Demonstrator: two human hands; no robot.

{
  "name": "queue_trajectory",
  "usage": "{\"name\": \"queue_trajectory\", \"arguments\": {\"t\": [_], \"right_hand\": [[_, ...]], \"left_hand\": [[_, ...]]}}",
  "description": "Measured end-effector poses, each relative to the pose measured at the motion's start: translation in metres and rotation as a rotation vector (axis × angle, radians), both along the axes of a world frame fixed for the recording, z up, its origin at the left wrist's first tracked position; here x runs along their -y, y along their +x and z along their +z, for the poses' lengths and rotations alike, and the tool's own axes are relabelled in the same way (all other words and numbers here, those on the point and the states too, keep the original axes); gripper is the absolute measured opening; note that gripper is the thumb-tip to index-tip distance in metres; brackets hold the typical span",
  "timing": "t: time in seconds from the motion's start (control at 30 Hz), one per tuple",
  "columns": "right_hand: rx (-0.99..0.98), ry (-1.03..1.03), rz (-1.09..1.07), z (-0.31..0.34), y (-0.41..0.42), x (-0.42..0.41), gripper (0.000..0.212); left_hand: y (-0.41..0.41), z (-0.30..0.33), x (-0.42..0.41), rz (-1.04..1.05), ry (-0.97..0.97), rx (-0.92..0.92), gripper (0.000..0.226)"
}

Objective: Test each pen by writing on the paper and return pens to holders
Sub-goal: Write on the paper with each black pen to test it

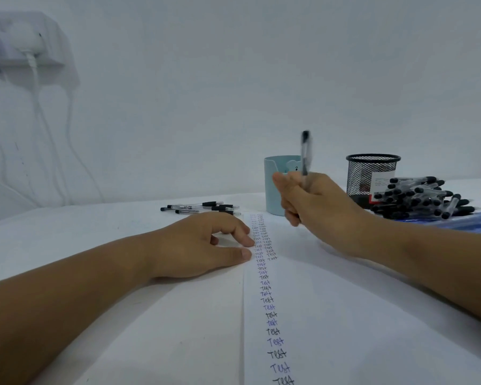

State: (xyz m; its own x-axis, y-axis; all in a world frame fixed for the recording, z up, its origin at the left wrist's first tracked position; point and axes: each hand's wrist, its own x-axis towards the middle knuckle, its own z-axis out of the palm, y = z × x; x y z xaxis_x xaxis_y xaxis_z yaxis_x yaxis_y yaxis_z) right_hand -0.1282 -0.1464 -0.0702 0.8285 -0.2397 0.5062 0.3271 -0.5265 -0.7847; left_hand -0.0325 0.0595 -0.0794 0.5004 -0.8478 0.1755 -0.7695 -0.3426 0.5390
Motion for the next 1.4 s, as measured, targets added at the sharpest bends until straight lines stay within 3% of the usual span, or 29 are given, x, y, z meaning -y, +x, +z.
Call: {"name": "queue_trajectory", "arguments": {"t": [0.13, 0.27, 0.33, 0.6, 0.87, 1.03, 1.17, 1.4], "right_hand": [[0.068, -0.174, -0.075, 0.000, 0.001, 0.009, 0.043], [0.053, -0.667, -0.195, 0.002, -0.003, 0.011, 0.019], [0.045, -0.771, -0.189, 0.003, -0.002, 0.012, 0.020], [0.169, -0.806, -0.098, -0.006, 0.005, 0.023, 0.010], [0.074, -0.735, -0.101, -0.004, 0.007, 0.023, 0.025], [0.042, -0.789, -0.068, 0.003, 0.004, 0.029, 0.020], [0.043, -0.862, -0.118, 0.020, 0.001, 0.044, 0.023], [0.092, -0.814, -0.332, 0.065, -0.024, 0.102, 0.031]], "left_hand": [[0.003, -0.002, -0.001, -0.001, -0.009, -0.004, 0.013], [0.003, -0.002, -0.001, -0.009, -0.007, 0.002, 0.013], [0.003, -0.002, -0.001, -0.011, -0.005, 0.010, 0.013], [0.000, -0.001, -0.002, 0.006, -0.009, 0.014, 0.011], [-0.003, -0.002, 0.003, 0.085, -0.083, 0.046, 0.012], [-0.005, -0.004, 0.003, 0.151, -0.144, 0.129, 0.011], [-0.010, -0.005, 0.003, 0.144, -0.186, 0.167, 0.008], [-0.021, -0.003, 0.006, 0.080, -0.167, 0.171, 0.026]]}}
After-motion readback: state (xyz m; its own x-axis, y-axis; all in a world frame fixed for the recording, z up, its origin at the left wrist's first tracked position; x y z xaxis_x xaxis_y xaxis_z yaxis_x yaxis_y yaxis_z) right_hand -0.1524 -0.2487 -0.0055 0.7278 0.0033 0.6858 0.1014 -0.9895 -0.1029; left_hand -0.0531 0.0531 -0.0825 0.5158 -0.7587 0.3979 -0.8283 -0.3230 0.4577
